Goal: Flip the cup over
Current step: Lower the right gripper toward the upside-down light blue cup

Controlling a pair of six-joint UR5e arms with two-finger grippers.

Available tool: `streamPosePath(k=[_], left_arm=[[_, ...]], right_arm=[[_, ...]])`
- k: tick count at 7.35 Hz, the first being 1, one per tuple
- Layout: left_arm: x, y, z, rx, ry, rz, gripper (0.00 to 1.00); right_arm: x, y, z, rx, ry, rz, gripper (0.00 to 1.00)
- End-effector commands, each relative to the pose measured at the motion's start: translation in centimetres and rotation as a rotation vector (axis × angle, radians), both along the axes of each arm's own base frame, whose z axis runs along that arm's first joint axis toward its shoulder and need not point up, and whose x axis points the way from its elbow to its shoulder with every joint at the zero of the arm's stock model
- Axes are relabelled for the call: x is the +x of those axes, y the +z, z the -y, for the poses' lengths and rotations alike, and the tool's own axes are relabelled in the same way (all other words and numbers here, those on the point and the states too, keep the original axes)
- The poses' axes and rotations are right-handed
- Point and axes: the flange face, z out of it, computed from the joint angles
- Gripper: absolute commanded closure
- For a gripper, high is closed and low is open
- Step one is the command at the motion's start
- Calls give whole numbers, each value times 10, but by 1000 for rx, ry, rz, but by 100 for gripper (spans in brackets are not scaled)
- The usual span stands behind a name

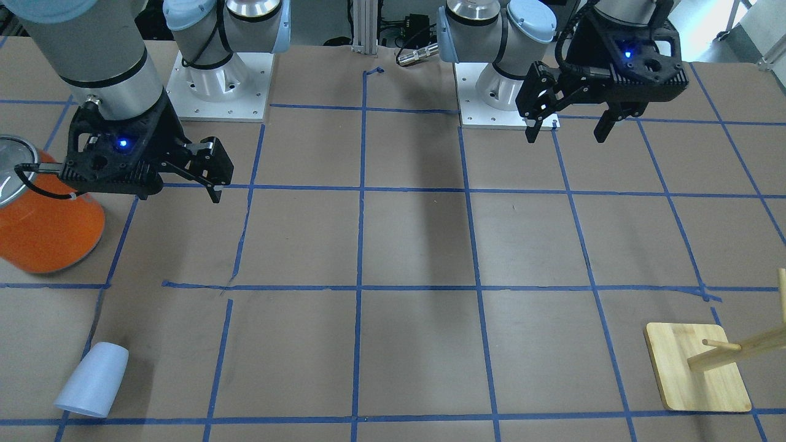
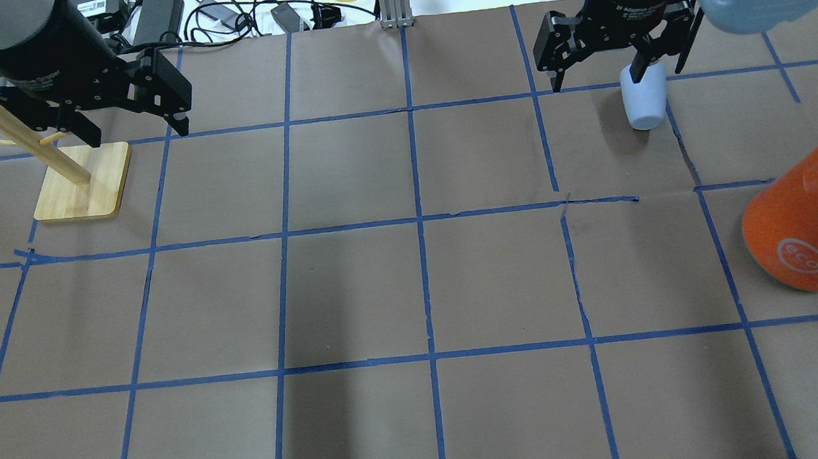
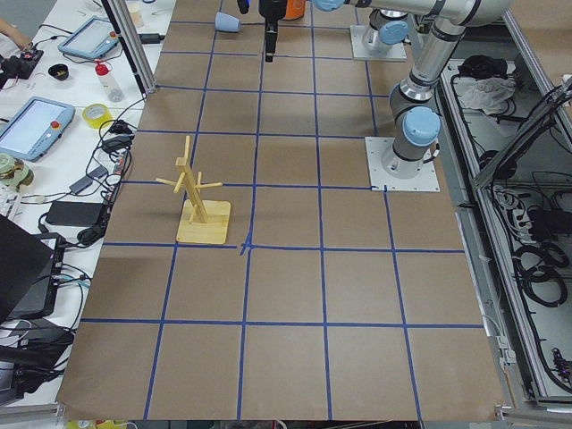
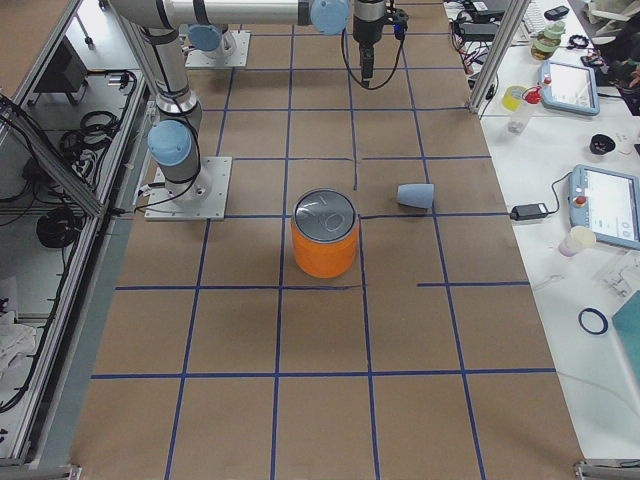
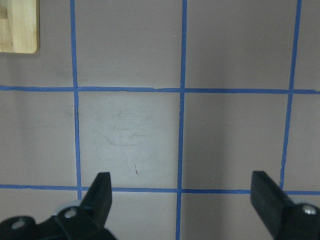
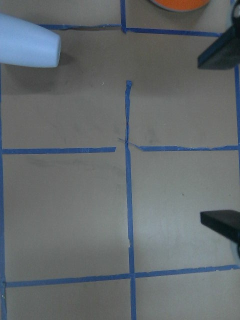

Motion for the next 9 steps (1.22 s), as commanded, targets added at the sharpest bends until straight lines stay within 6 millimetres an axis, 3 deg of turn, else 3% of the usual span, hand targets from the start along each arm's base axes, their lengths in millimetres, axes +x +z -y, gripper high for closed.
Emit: streamPosePath(k=[1, 9], left_arm=[[0, 0, 0, 0, 0, 0, 0], [1, -2, 1, 1, 1, -3, 0]], right_arm=[[-2, -1, -2, 14, -9, -19, 0], [-5, -1, -4, 24, -15, -24, 0]])
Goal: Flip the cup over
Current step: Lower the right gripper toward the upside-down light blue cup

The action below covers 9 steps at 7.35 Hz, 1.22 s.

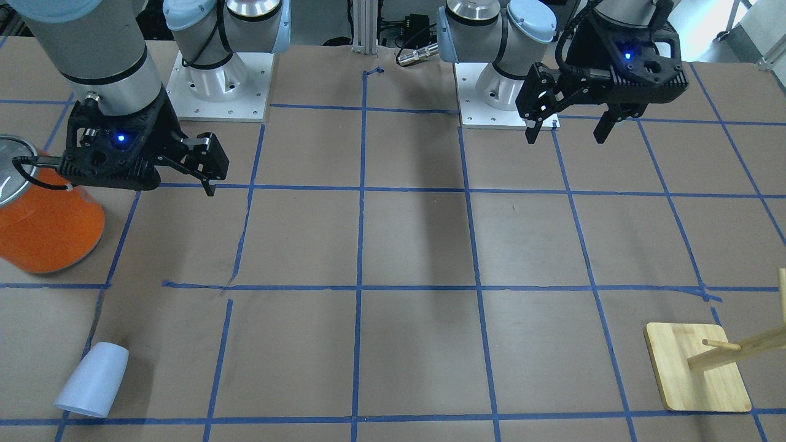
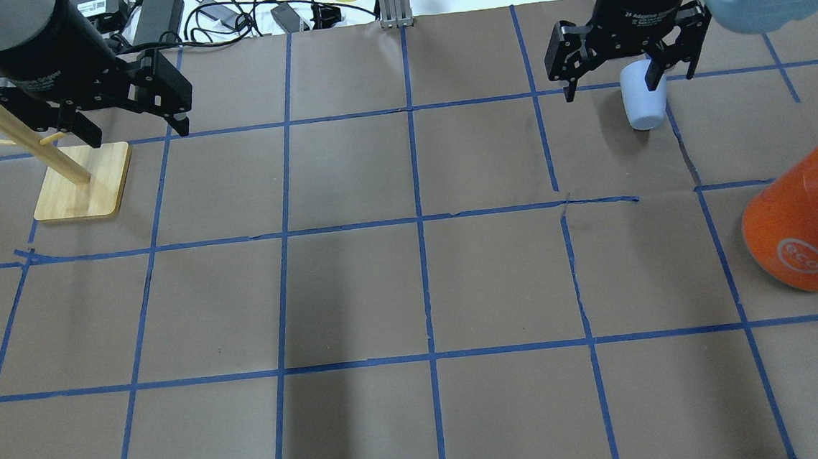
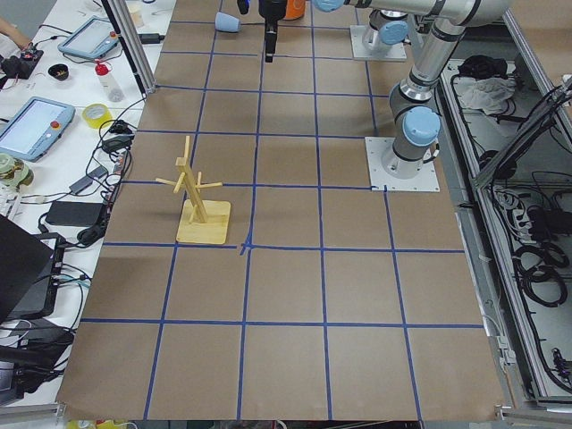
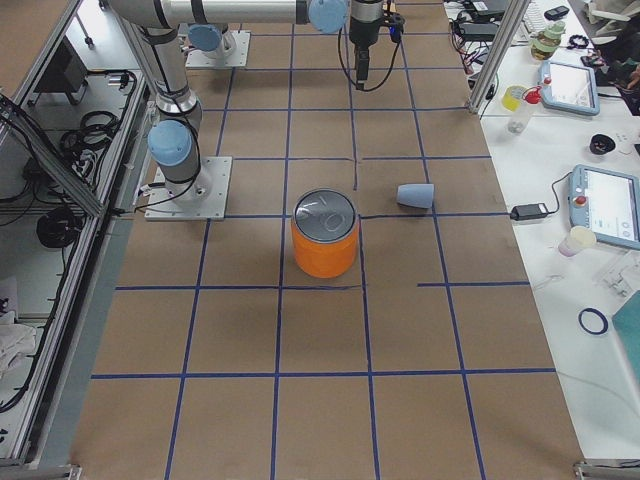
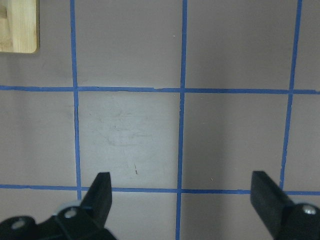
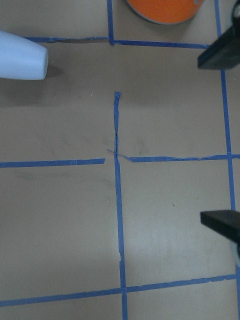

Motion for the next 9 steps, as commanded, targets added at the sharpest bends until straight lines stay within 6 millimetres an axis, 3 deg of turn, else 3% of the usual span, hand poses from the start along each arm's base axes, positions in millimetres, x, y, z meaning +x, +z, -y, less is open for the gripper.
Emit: streamPosePath(k=[1, 4, 6, 7, 9], left_arm=[[0, -1, 0, -1, 0, -1, 0], [0, 0, 1, -3, 0, -4, 0], [0, 0, 1, -3, 0, -4, 0], [0, 0, 1, -3, 0, -1, 0], [0, 0, 1, -3, 0, -1, 0]], right_arm=[[-4, -2, 0, 9, -11, -1, 0], [-10, -8, 1, 18, -134, -2, 0], [-10, 5, 6, -33, -140, 8, 0], [-20, -10, 19, -51, -166, 10, 0], [-75, -52, 61, -57, -250, 12, 0]])
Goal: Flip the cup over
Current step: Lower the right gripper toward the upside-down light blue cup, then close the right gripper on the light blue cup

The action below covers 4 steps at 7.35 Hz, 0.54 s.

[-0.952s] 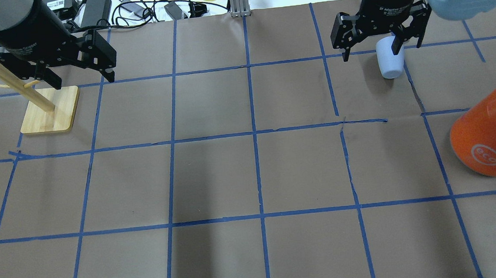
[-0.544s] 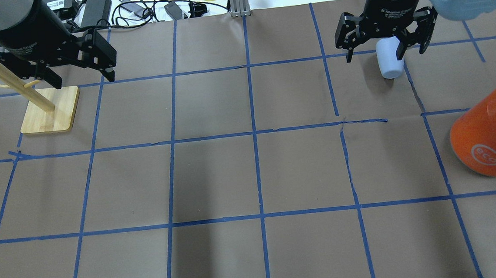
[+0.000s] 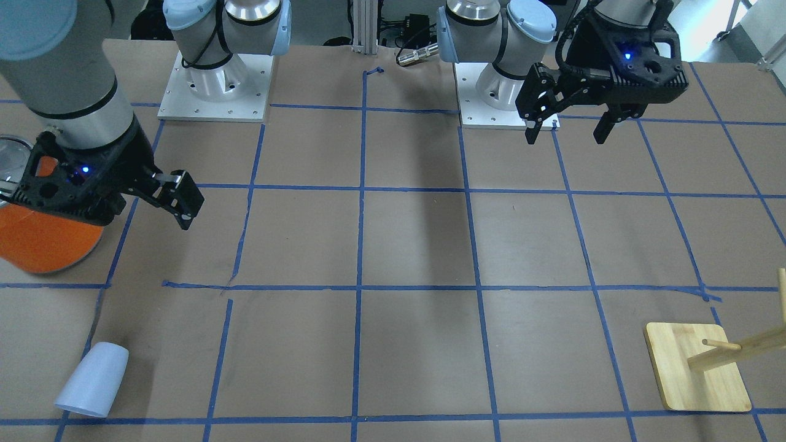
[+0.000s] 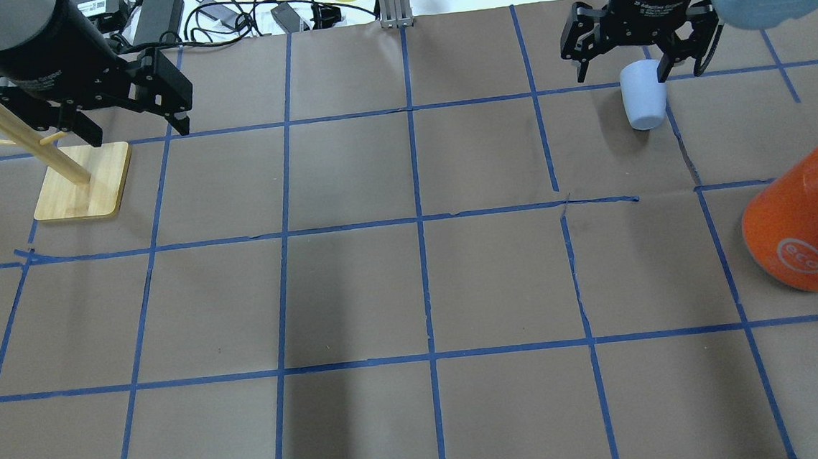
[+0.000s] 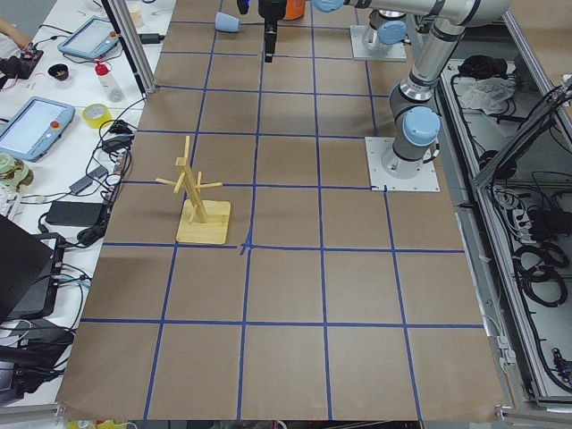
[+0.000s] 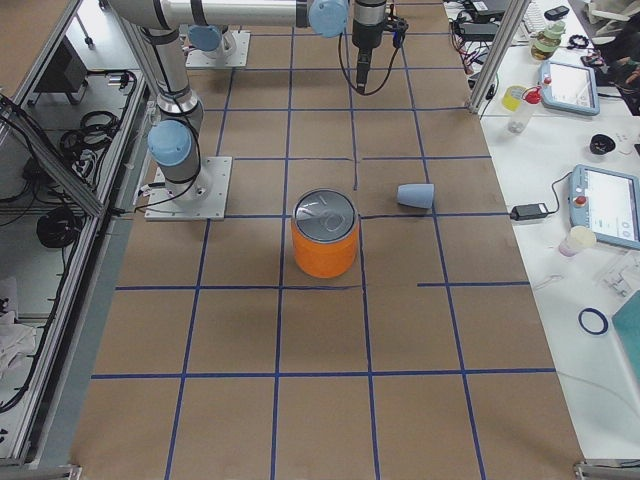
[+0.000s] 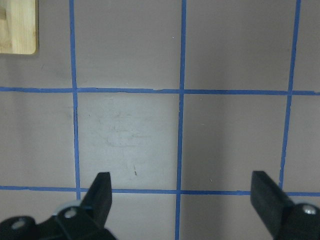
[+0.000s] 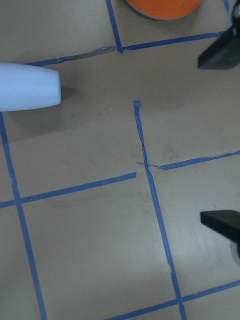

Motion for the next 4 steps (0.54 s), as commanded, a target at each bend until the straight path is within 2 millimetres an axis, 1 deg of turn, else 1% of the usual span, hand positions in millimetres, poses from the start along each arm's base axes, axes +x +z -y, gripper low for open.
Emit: streamPosePath(k=[1, 2, 3, 4], left_arm=[[0, 0, 0, 0, 0, -4, 0], [0, 0, 0, 0, 0, 0, 0], [0, 0, 0, 0, 0, 2, 0], [0, 1, -1, -1, 0, 4, 0]], right_arm=[[-66, -56, 45, -29, -75, -2, 0], [-80, -92, 60, -50, -29, -13, 0], [-82, -130, 72, -81, -24, -19, 0], [-87, -152, 85, -118, -24, -28, 0]])
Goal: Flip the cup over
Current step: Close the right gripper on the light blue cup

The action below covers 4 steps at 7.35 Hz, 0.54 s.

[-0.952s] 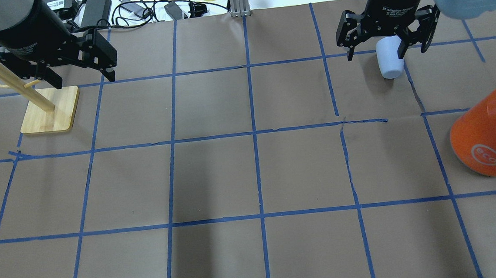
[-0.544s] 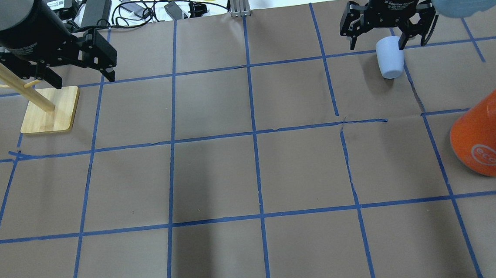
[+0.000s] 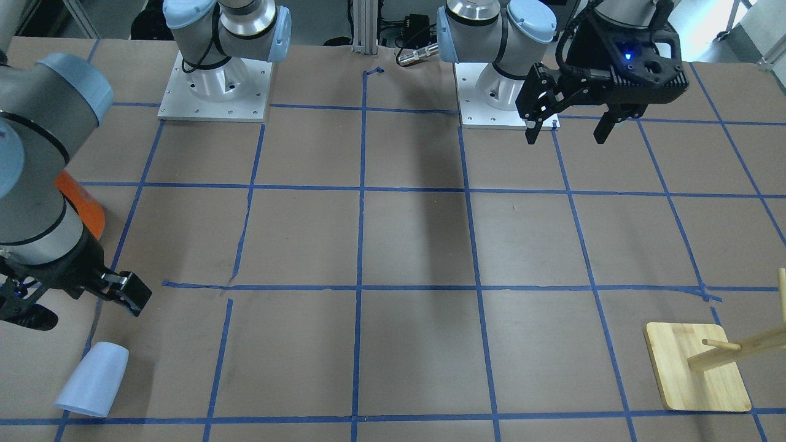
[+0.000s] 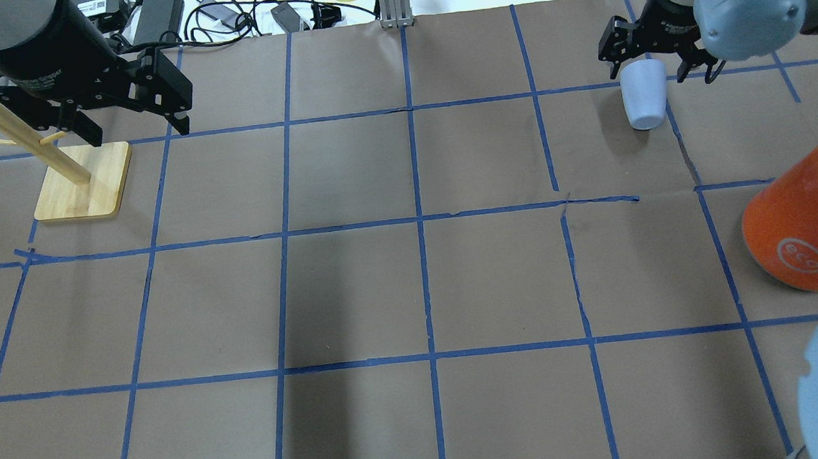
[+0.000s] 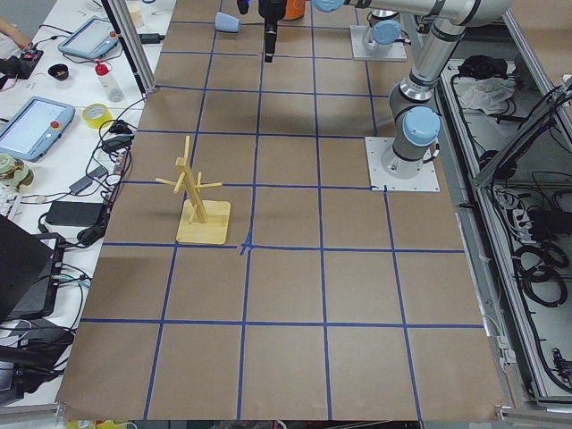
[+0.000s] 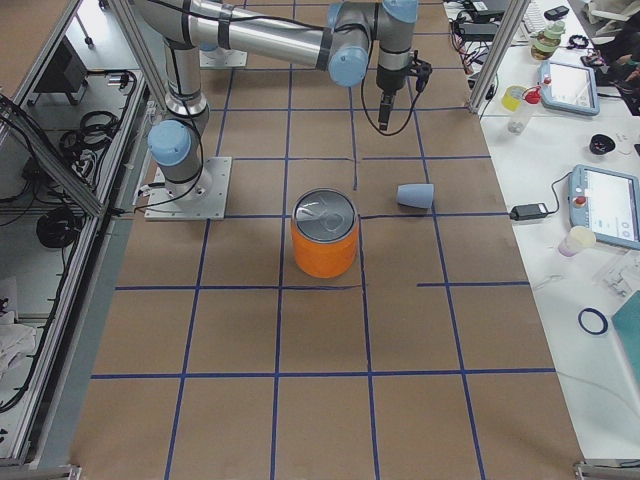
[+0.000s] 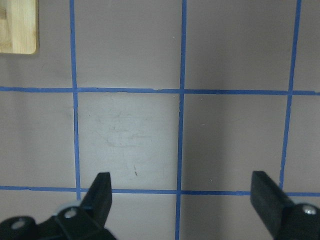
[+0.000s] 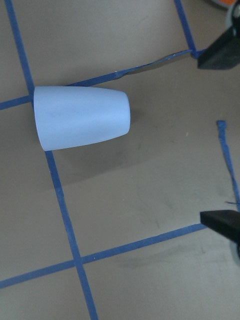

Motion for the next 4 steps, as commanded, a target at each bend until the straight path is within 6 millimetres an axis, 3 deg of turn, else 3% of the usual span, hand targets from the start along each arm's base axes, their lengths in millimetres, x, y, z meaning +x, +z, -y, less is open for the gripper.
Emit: streamPosePath(k=[1, 2, 4], left_arm=[[0, 1, 0, -1, 0, 1, 0], [0, 0, 0, 0, 0, -2, 0], [0, 0, 0, 0, 0, -2, 0]], right_arm=[[-22, -62, 29, -63, -4, -19, 0], [-32, -87, 42, -80, -15, -24, 0], [-48, -98, 47, -85, -21, -87, 0]])
